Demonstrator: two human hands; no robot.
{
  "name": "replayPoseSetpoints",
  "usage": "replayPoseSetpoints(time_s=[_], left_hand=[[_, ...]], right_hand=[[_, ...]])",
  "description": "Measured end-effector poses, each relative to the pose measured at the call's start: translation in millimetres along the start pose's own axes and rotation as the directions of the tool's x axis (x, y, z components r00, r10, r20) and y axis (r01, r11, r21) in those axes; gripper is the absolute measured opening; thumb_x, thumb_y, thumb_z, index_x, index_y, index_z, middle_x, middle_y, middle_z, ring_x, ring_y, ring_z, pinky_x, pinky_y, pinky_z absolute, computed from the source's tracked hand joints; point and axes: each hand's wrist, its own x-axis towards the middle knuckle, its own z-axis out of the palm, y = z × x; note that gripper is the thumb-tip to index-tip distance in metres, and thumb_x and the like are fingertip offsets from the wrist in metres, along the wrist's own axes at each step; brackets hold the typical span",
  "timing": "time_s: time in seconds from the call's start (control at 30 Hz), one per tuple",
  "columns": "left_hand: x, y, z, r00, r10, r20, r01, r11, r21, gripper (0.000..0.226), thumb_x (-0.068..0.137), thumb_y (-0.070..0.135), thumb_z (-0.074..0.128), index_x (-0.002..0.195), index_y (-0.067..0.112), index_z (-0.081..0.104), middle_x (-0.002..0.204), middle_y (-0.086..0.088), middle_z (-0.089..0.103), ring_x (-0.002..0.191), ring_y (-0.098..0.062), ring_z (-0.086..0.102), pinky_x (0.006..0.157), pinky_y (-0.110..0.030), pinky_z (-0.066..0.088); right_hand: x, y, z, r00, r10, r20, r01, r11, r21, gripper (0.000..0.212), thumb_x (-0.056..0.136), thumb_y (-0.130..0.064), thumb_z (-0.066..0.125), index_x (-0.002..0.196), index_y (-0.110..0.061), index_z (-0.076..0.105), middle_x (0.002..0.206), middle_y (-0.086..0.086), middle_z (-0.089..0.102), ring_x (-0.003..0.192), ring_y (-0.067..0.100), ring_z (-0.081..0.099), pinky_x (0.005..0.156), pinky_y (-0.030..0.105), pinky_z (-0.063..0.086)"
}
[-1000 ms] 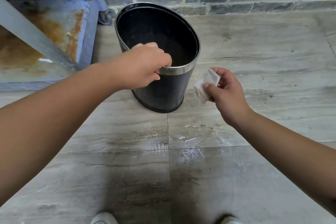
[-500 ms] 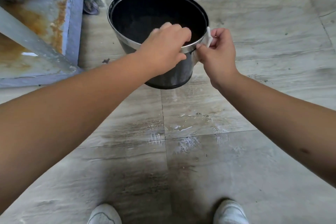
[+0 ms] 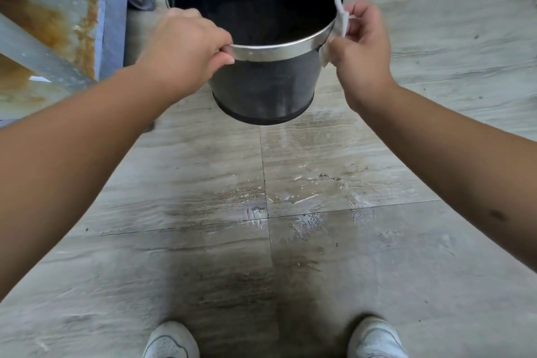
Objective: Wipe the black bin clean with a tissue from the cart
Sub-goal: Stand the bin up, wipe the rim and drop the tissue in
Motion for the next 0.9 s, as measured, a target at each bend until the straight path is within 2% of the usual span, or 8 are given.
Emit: replayPoseSetpoints(time_s=[0.13, 0.23, 0.37, 0.5, 0.57, 0.63, 0.73, 0.9], left_hand=[[21.0, 16.2, 7.9, 0.998, -0.055, -0.010, 0.055, 0.998, 0.000, 0.022, 0.096, 0.030, 0.054, 0.091, 0.012, 0.066, 0.087, -0.012, 0.067, 0.089, -0.036, 0.054, 0.068, -0.037, 0.034], [32.9, 29.6, 10.2, 0.995, -0.098, 0.004, 0.098, 0.995, 0.025, 0.021, 0.097, 0.027, 0.053, 0.093, 0.010, 0.064, 0.091, -0.013, 0.066, 0.092, -0.036, 0.057, 0.069, -0.039, 0.036], [42.8, 36.6, 8.9, 0.990, -0.128, 0.062, 0.129, 0.991, -0.021, 0.023, 0.093, 0.032, 0.061, 0.102, 0.010, 0.063, 0.096, -0.011, 0.063, 0.093, -0.034, 0.058, 0.073, -0.041, 0.042], [24.0, -7.4, -5.3, 0.990, -0.106, 0.097, 0.103, 0.994, 0.032, 0.053, 0.086, 0.036, 0.070, 0.129, 0.011, 0.054, 0.122, -0.015, 0.061, 0.121, -0.037, 0.050, 0.100, -0.053, 0.041], [12.0, -34.4, -7.8, 0.991, -0.113, 0.077, 0.107, 0.991, 0.083, 0.048, 0.089, 0.025, 0.067, 0.133, 0.009, 0.054, 0.130, -0.016, 0.059, 0.132, -0.035, 0.043, 0.108, -0.059, 0.031], [8.9, -46.0, -8.0, 0.999, -0.044, 0.030, 0.042, 0.997, 0.069, 0.032, 0.094, 0.015, 0.058, 0.125, 0.007, 0.061, 0.118, -0.018, 0.065, 0.122, -0.038, 0.051, 0.101, -0.059, 0.038], [15.8, -41.9, -10.5, 1.000, 0.011, -0.007, -0.010, 0.989, 0.145, 0.024, 0.099, 0.020, 0.049, 0.111, 0.011, 0.067, 0.091, -0.016, 0.068, 0.097, -0.040, 0.059, 0.086, -0.053, 0.042], [16.8, -31.3, -11.9, 0.998, 0.044, 0.037, -0.050, 0.983, 0.176, 0.024, 0.099, 0.022, 0.047, 0.104, 0.010, 0.067, 0.075, -0.016, 0.062, 0.085, -0.039, 0.057, 0.086, -0.051, 0.038]], right_hand=[[2.8, -2.9, 7.9, 0.997, -0.074, 0.015, 0.075, 0.994, -0.083, 0.034, 0.074, 0.008, 0.052, 0.086, -0.024, 0.053, 0.064, -0.014, 0.051, 0.054, -0.002, 0.050, 0.054, 0.016, 0.045], [0.0, -2.1, 18.5, 0.991, -0.126, 0.050, 0.131, 0.984, -0.124, 0.026, 0.079, 0.003, 0.057, 0.089, -0.021, 0.056, 0.071, -0.004, 0.053, 0.059, 0.001, 0.051, 0.058, 0.016, 0.048], [-2.6, -2.9, 28.3, 0.976, -0.192, 0.103, 0.207, 0.963, -0.171, 0.023, 0.080, -0.004, 0.063, 0.091, -0.024, 0.059, 0.071, -0.008, 0.057, 0.061, 0.001, 0.055, 0.064, 0.014, 0.050], [-1.7, 0.7, 28.6, 0.976, -0.167, 0.137, 0.192, 0.962, -0.196, 0.026, 0.079, -0.006, 0.065, 0.098, -0.023, 0.061, 0.079, -0.002, 0.061, 0.069, 0.010, 0.060, 0.070, 0.017, 0.053], [-1.0, 1.3, 27.0, 0.978, -0.158, 0.134, 0.184, 0.961, -0.206, 0.028, 0.078, -0.006, 0.066, 0.100, -0.022, 0.061, 0.082, -0.001, 0.061, 0.070, 0.007, 0.058, 0.070, 0.016, 0.053], [-2.1, 0.5, 28.2, 0.980, -0.153, 0.130, 0.177, 0.964, -0.200, 0.027, 0.079, -0.005, 0.066, 0.100, -0.021, 0.061, 0.083, 0.000, 0.062, 0.070, 0.006, 0.059, 0.068, 0.014, 0.052], [-3.4, -1.5, 32.9, 0.983, -0.139, 0.119, 0.161, 0.965, -0.207, 0.028, 0.080, -0.004, 0.066, 0.102, -0.020, 0.060, 0.083, -0.001, 0.061, 0.069, 0.004, 0.057, 0.067, 0.010, 0.049], [-9.0, -5.9, 38.7, 0.981, -0.132, 0.144, 0.162, 0.961, -0.223, 0.028, 0.081, -0.002, 0.066, 0.103, -0.019, 0.060, 0.082, -0.004, 0.060, 0.068, -0.001, 0.056, 0.066, 0.007, 0.048]])
